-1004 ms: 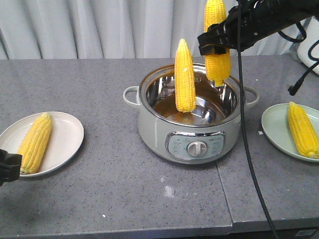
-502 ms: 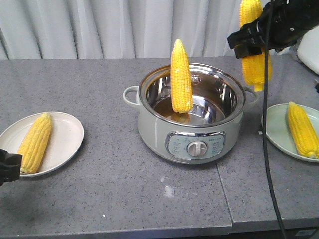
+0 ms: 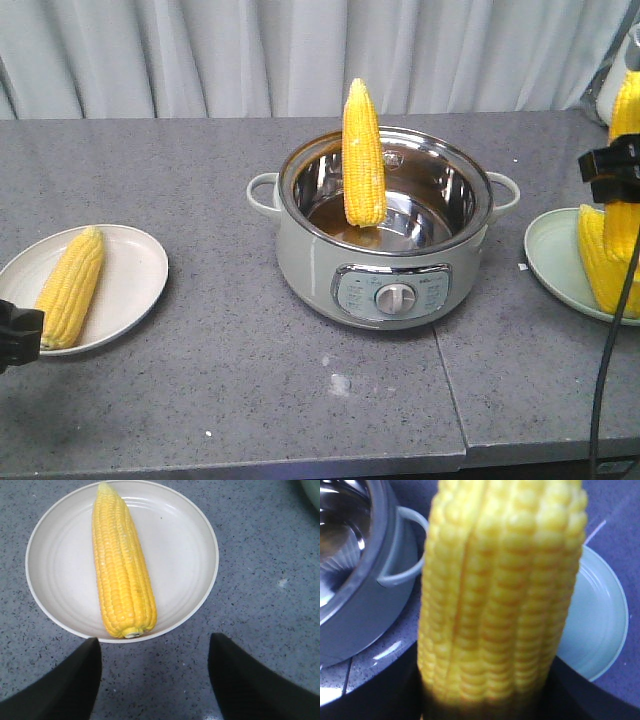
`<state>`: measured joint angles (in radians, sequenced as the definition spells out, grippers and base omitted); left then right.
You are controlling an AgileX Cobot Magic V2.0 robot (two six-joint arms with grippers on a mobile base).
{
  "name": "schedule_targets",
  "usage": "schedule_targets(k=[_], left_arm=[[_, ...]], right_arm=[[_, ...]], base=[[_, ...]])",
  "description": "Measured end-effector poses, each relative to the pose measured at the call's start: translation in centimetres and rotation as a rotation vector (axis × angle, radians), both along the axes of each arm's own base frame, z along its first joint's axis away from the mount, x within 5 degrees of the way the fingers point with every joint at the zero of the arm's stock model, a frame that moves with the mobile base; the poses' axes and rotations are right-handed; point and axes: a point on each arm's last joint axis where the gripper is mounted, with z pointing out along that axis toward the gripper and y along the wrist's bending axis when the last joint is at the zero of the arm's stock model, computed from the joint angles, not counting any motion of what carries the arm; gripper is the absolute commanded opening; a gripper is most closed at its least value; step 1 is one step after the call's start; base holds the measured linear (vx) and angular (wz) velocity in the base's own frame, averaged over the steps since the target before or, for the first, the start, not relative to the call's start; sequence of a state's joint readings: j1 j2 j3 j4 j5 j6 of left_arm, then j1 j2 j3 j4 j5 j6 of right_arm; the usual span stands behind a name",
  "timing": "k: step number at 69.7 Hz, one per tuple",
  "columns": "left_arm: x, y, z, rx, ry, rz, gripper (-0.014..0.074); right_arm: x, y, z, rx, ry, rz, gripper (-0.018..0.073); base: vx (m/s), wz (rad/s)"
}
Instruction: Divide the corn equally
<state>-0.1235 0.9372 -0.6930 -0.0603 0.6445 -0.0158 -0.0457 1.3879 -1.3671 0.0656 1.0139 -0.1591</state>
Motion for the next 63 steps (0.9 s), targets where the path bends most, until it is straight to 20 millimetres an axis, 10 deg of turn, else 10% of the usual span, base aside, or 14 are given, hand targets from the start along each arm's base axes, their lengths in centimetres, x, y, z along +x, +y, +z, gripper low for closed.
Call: schedule_targets(k=[41, 63], left_arm=[[0.0, 0.0, 0.0, 0.000, 0.000, 0.000, 0.0472], [0.0, 0.0, 0.0, 0.000, 0.000, 0.000, 0.0472]], right_arm=[[-7.6, -0.3, -6.6, 0.047, 0.048, -0.064, 0.0194], [-9.7, -0.1, -6.5, 0.052, -0.003, -0.076, 0.0194]], base=[[0.00, 0.00], [0.00, 0.00]])
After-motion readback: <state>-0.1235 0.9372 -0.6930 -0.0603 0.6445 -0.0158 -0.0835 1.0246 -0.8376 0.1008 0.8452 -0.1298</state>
